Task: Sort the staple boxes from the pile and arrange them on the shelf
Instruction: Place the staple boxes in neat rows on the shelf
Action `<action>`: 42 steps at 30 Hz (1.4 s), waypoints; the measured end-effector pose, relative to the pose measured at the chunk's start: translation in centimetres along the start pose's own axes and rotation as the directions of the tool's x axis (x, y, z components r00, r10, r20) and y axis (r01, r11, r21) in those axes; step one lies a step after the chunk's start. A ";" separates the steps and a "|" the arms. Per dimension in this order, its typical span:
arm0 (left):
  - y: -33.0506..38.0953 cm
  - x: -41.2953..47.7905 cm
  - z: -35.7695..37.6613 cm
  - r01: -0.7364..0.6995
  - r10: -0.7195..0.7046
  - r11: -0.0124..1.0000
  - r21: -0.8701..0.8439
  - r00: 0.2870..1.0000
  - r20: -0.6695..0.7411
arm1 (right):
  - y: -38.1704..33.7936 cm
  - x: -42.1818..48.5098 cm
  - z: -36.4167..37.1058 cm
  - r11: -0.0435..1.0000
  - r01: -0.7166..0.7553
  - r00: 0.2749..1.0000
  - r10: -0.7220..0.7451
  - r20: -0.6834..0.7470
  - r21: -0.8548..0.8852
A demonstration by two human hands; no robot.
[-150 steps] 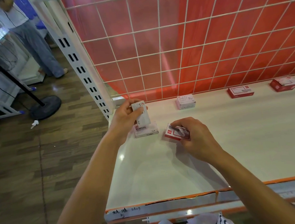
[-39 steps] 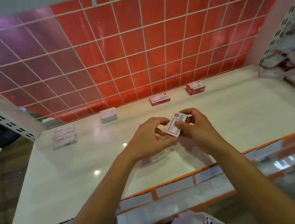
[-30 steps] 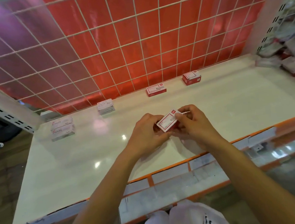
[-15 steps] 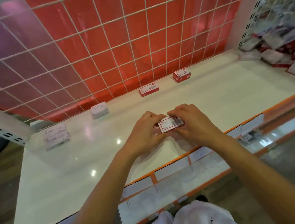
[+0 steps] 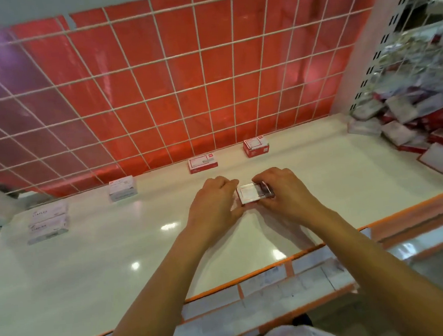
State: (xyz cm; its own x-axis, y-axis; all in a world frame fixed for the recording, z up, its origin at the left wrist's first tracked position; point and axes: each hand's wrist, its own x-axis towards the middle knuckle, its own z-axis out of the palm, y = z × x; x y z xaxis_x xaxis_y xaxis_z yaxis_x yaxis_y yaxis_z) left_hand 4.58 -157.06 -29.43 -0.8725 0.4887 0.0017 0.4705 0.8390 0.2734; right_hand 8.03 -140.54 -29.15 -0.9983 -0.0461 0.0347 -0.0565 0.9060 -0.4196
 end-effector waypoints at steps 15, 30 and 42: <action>-5.0 6.1 0.8 0.179 -0.167 0.968 0.174 0.983 -0.081 | -1.5 9.8 -0.8 0.984 0.130 0.991 -0.130 0.008 -0.123; -9.3 4.5 -0.7 0.288 -0.282 0.958 0.001 0.939 -0.199 | -4.0 12.1 3.3 0.987 0.014 0.999 -0.006 0.049 -0.158; -9.3 6.2 -1.5 0.333 -0.333 0.943 0.012 0.942 -0.047 | -3.8 13.5 4.8 1.000 0.026 0.999 -0.026 0.044 0.006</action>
State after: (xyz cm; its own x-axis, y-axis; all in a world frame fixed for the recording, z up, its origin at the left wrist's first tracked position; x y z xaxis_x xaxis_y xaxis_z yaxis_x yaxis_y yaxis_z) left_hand -5.42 -162.17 -30.47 -0.9845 0.1699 -0.0438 0.1541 0.9567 0.2469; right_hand -5.30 -146.64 -31.41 -0.9960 -0.0888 0.0055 -0.0827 0.9018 -0.4242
